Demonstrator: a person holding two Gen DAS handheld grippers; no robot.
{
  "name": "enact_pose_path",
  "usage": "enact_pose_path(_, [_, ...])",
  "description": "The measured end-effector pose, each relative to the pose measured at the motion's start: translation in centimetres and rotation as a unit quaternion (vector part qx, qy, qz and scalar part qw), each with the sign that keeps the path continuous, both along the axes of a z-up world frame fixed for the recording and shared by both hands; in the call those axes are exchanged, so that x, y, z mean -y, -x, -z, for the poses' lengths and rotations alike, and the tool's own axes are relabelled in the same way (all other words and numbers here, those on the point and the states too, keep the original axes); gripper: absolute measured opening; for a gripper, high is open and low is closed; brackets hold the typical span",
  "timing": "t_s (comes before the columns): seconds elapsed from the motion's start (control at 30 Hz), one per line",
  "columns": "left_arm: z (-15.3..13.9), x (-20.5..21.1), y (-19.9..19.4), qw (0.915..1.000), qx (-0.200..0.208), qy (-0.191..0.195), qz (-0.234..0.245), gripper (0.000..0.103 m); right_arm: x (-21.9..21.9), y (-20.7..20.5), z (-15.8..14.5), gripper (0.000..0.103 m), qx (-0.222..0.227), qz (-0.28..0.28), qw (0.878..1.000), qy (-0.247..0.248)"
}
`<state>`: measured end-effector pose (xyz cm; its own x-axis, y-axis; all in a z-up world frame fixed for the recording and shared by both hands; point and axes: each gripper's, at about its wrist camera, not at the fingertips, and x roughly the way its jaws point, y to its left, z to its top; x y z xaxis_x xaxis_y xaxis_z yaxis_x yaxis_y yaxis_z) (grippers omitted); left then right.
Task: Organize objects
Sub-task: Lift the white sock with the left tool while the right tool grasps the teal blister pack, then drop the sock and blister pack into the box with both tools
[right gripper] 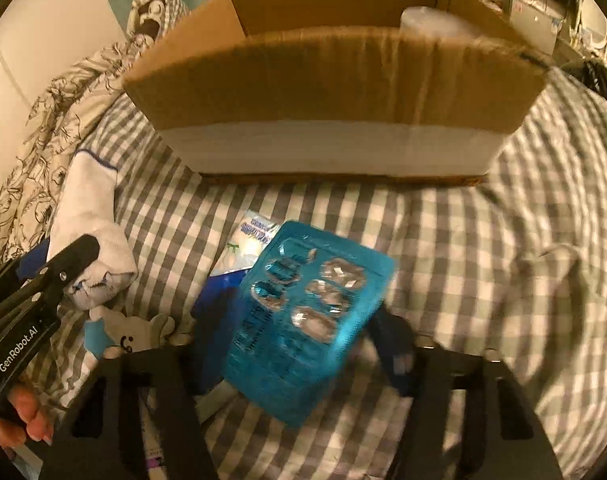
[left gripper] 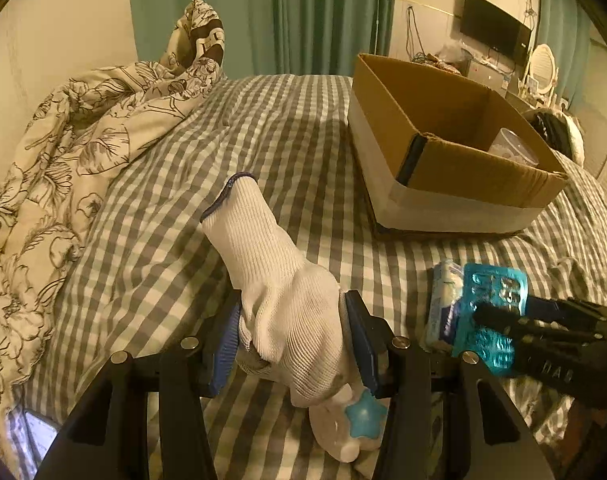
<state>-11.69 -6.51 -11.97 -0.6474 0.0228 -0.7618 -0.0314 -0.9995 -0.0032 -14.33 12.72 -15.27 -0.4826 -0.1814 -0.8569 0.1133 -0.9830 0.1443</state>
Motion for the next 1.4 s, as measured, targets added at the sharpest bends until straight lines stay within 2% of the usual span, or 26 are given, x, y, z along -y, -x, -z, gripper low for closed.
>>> enact_pose_path(0.07, [-0.4,-0.1,-0.5,1.0000,0.001,0.001,0.000,0.051,-0.6,-0.5,-0.8,0.035,-0.009,0.003,1.000,0.009])
enact_pose_path(0.17, [-1.3,-0.6,-1.6,0.9999,0.003,0.011,0.003,0.051,-1.2,-1.6,-1.6,0.023,-0.019,0.003,1.000,0.016])
enact_pose_path(0.37, [-3.1,-1.7,-3.6,0.9998,-0.002,0.019,0.011,0.051,-1.6,-4.0,-4.2,0.008,-0.049,-0.012,0.998,0.034])
enact_pose_path(0.67, [-6.3,-3.8,-6.2,0.9992,-0.019,0.019,0.029,0.051,-3.8,-7.8,-9.0,0.007,-0.101,-0.009,0.993,0.051])
enact_pose_path(0.9, [-9.6,-6.1,-5.9,0.9973,-0.041,0.009,0.061,0.051,-5.4,-9.2,-13.4,0.007,-0.147,-0.007,0.988,0.050])
enact_pose_path(1.17, [-13.1,-8.5,-2.5,0.9936,-0.066,-0.001,0.091,0.051,-6.9,-6.4,-18.9,0.007,-0.191,-0.013,0.980,0.058])
enact_pose_path(1.4, [-14.5,-10.0,2.9,0.9923,-0.073,-0.006,0.100,0.051,-7.8,-1.3,-21.0,0.007,-0.199,-0.014,0.977,0.073])
